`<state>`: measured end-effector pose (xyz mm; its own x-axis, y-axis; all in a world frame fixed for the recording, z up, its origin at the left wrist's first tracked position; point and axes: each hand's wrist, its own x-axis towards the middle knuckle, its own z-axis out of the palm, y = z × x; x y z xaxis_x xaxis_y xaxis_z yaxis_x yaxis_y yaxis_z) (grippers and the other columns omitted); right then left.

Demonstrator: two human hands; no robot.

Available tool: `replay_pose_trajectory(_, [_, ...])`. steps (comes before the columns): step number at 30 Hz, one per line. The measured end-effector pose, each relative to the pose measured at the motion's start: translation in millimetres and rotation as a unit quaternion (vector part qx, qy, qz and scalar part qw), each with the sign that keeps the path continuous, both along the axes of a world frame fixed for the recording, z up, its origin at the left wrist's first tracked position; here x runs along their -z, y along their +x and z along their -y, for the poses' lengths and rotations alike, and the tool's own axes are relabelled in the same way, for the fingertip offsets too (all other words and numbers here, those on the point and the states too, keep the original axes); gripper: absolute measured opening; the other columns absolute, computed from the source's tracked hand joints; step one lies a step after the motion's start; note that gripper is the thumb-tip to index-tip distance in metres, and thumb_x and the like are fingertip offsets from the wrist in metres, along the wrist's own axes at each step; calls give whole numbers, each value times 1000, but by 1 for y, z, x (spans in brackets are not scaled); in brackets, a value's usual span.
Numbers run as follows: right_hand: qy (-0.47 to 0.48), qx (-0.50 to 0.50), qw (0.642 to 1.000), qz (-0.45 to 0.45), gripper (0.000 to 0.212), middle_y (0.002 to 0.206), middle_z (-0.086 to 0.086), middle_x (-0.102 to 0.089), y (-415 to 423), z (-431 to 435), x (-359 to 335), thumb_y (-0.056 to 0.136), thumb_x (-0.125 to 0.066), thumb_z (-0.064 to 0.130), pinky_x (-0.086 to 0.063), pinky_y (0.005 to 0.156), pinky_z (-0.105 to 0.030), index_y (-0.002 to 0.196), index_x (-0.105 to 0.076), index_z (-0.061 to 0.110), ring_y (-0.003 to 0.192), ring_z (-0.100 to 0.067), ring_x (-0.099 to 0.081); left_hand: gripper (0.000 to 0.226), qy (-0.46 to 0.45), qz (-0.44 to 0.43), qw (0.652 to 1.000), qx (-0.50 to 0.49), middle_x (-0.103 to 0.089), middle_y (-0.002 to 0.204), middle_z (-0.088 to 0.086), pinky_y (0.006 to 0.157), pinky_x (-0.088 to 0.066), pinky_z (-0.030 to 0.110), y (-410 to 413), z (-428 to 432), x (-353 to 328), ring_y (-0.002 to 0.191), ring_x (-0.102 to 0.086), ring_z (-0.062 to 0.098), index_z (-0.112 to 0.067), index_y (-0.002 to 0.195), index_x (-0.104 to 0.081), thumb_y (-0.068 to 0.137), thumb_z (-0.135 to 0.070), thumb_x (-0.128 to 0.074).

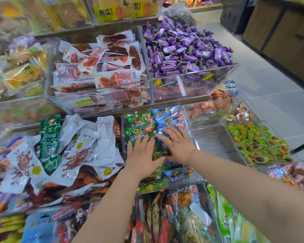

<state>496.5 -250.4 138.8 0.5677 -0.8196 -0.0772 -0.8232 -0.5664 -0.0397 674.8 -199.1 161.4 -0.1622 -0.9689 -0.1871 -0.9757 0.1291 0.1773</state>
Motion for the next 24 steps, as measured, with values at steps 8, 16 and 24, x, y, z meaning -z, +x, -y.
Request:
replay_pose_trajectory(8, [-28, 84, 958, 272, 40, 123, -20, -55, -32, -48, -14, 80, -66, 10, -36, 102, -39, 119, -62, 5, 118, -37, -49, 38, -151, -203, 967, -20, -59, 128, 1, 106, -32, 33, -17, -54, -33, 126, -48, 22, -18, 129, -57, 92, -30, -56])
replay_pose_trajectory(16, [126, 376, 823, 406, 17, 89, -3, -66, -112, -199, 17, 87, -59, 8, -35, 66, -19, 99, -70, 9, 81, -16, -56, 10, 34, -381, 924, 19, -59, 71, -13, 64, -39, 18, -125, -114, -11, 64, -53, -3, -27, 94, -62, 90, -17, -60])
replay_pose_trajectory(24, [345, 682, 519, 383, 13, 85, -7, -59, -193, -414, 107, 92, -49, 16, -44, 70, -30, 82, -57, 15, 79, -22, -54, 17, 478, -298, 805, -186, -60, 80, 7, 60, -42, 25, -183, -205, 89, 61, -56, 18, -12, 92, -54, 99, -24, -45])
